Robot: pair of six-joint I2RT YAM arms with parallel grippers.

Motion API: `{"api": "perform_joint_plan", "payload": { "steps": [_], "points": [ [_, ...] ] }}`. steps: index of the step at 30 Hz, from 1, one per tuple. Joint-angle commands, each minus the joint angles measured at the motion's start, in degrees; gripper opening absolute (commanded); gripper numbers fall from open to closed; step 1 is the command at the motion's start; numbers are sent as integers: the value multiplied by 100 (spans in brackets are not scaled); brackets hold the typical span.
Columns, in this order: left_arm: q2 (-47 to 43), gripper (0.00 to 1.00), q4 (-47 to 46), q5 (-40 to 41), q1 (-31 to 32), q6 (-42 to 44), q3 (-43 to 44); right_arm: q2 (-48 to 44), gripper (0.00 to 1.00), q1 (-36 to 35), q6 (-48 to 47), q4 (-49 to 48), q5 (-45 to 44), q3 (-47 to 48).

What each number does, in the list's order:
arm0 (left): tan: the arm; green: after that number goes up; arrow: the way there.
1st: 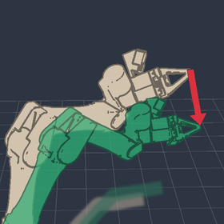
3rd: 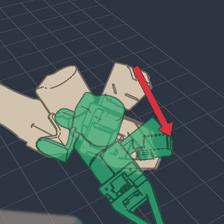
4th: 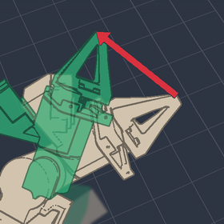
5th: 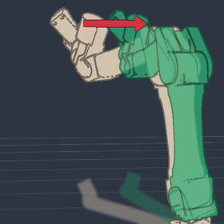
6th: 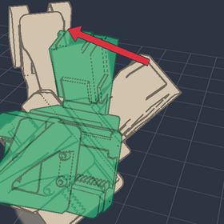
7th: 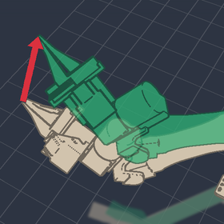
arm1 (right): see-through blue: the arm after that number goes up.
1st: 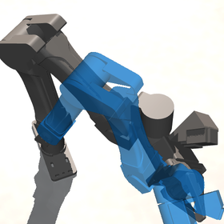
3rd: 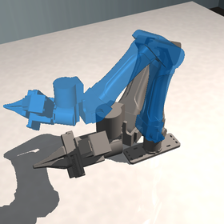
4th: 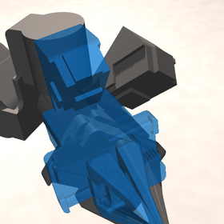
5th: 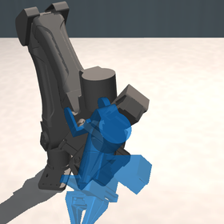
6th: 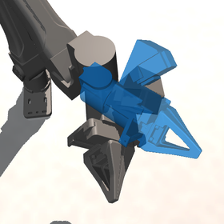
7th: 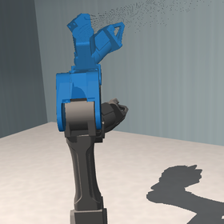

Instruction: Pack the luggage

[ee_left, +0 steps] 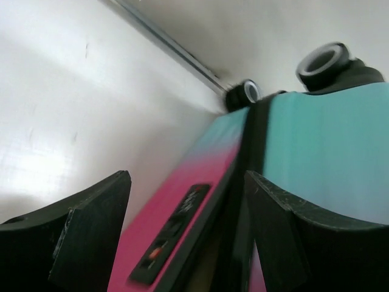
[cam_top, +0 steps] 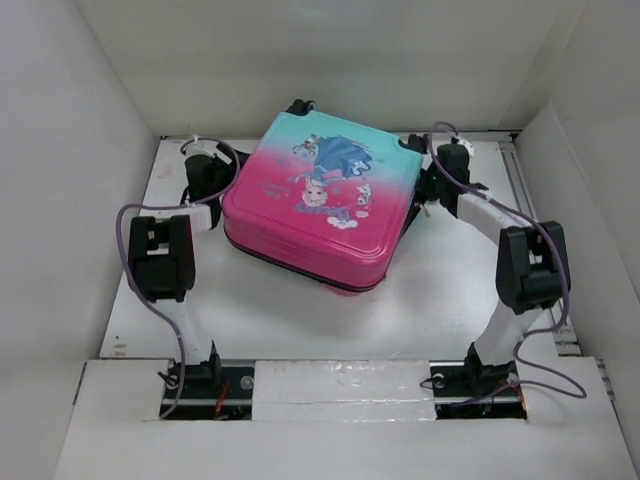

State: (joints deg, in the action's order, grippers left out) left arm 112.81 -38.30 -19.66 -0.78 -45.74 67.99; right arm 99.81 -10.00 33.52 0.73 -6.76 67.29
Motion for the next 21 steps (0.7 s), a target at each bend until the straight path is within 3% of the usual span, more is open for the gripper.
{"api": "perform_joint_plan", "payload": {
  "steps": [1, 5, 10, 14, 15, 18, 21],
  "points": [
    [-1093, 71, -1117, -74, 737, -233, -1091, 519, 0, -327, -29, -471, 1607, 1038],
    [-1762, 73, -908, 426, 737, -173, -2086, 1110, 0, -564, -232, 268, 1950, 2261],
    [-2341, 81, -319, 656, 535, 118, -1974, 1181, 0, -564, -179, 445, 2197, 2929],
    [-2869, 88, 182, 928, 482, 302, -1675, 980, 23, -372, -48, 674, 2250, 3168],
    [-2983, 88, 261, 999, 543, 302, -1675, 805, 37, -319, 31, 726, 2250, 3168],
    [-3467, 91, 577, 1516, 596, 354, -1841, 331, 51, -73, 146, 727, 2101, 2844],
    [-4038, 89, 640, 2070, 649, 162, -2516, -100, 55, 208, 207, 727, 2048, 2212]
  ]
}}
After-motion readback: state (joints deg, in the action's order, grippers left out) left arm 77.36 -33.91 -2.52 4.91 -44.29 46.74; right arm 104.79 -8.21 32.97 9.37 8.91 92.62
